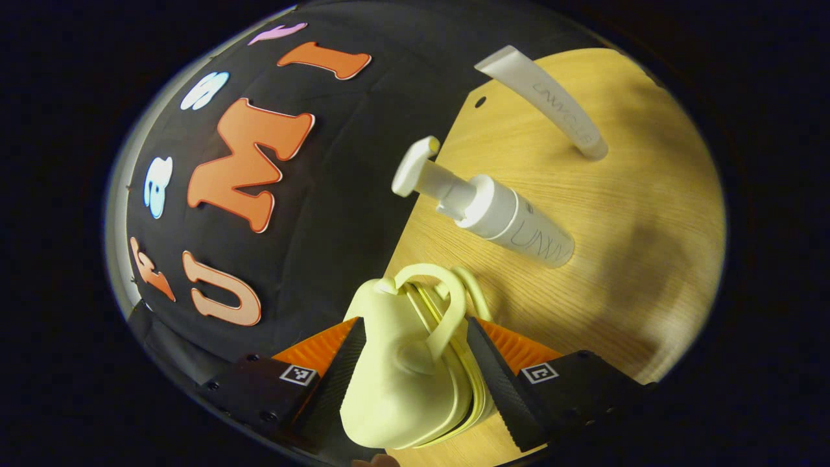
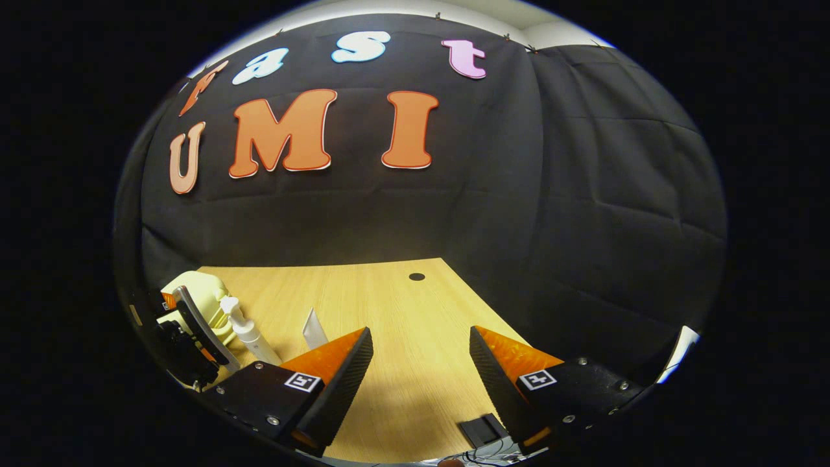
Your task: First open the suitcase, pack the skin care products into it, and then close the suitcase.
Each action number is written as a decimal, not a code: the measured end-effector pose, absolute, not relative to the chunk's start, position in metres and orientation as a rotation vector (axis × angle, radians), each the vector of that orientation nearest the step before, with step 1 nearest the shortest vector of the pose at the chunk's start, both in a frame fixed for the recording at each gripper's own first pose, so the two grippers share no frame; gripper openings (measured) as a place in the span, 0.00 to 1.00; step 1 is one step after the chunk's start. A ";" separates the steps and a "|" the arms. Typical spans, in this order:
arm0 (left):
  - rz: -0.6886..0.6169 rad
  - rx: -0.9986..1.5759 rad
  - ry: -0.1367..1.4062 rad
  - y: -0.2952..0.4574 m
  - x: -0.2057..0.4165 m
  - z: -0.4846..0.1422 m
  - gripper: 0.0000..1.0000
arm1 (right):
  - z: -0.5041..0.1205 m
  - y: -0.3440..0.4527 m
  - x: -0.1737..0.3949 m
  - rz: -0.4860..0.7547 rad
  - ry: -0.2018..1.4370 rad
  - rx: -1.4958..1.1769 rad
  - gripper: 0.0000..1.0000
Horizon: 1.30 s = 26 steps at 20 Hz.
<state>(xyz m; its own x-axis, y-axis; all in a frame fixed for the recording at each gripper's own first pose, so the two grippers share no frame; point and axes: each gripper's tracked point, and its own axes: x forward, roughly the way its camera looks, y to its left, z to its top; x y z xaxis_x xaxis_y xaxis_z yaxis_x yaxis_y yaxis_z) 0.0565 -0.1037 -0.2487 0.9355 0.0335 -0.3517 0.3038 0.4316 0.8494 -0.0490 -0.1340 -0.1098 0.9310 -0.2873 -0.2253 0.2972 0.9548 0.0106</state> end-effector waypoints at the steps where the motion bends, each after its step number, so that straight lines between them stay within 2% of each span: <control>1: -0.179 1.137 0.346 -0.105 0.060 -0.254 0.98 | -0.112 -0.137 -0.050 -0.309 0.228 0.044 0.95; 8: -0.218 1.205 0.404 -0.114 0.082 -0.270 0.98 | -0.117 -0.144 -0.051 -0.341 0.256 0.059 0.95; 11: -0.219 1.203 0.429 -0.114 0.079 -0.277 0.56 | -0.112 -0.142 -0.053 -0.338 0.246 0.054 0.95; 12: -0.216 1.209 0.430 -0.114 0.079 -0.277 0.46 | -0.109 -0.140 -0.053 -0.336 0.242 0.051 0.95; 13: -0.222 1.216 0.411 -0.119 0.079 -0.273 0.20 | -0.106 -0.139 -0.054 -0.334 0.236 0.048 0.95; 15: -0.238 1.214 0.412 -0.118 0.079 -0.267 0.07 | -0.101 -0.137 -0.057 -0.328 0.226 0.042 0.95; 18: -0.264 1.095 0.449 -0.116 0.080 -0.258 0.06 | -0.096 -0.130 -0.053 -0.309 0.221 0.036 0.95; 19: -0.272 1.047 0.464 -0.116 0.079 -0.253 0.02 | -0.092 -0.128 -0.052 -0.302 0.217 0.036 0.95; 23: -0.300 0.758 0.515 -0.115 0.073 -0.236 0.02 | -0.072 -0.108 -0.029 -0.251 0.178 0.041 0.95; 24: -0.303 0.693 0.515 -0.112 0.072 -0.230 0.05 | -0.068 -0.101 -0.023 -0.243 0.171 0.040 0.95; 26: -0.310 0.589 0.515 -0.106 0.075 -0.221 0.02 | -0.061 -0.085 -0.012 -0.226 0.166 0.049 0.95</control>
<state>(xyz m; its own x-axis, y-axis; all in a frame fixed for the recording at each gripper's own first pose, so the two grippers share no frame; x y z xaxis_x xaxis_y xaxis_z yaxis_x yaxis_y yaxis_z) 0.0752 -0.1062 -0.2211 0.8300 -0.1317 -0.5420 0.4173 0.7914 0.4467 -0.0123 -0.0854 -0.0606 0.9610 -0.2190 -0.1689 0.2270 0.9735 0.0294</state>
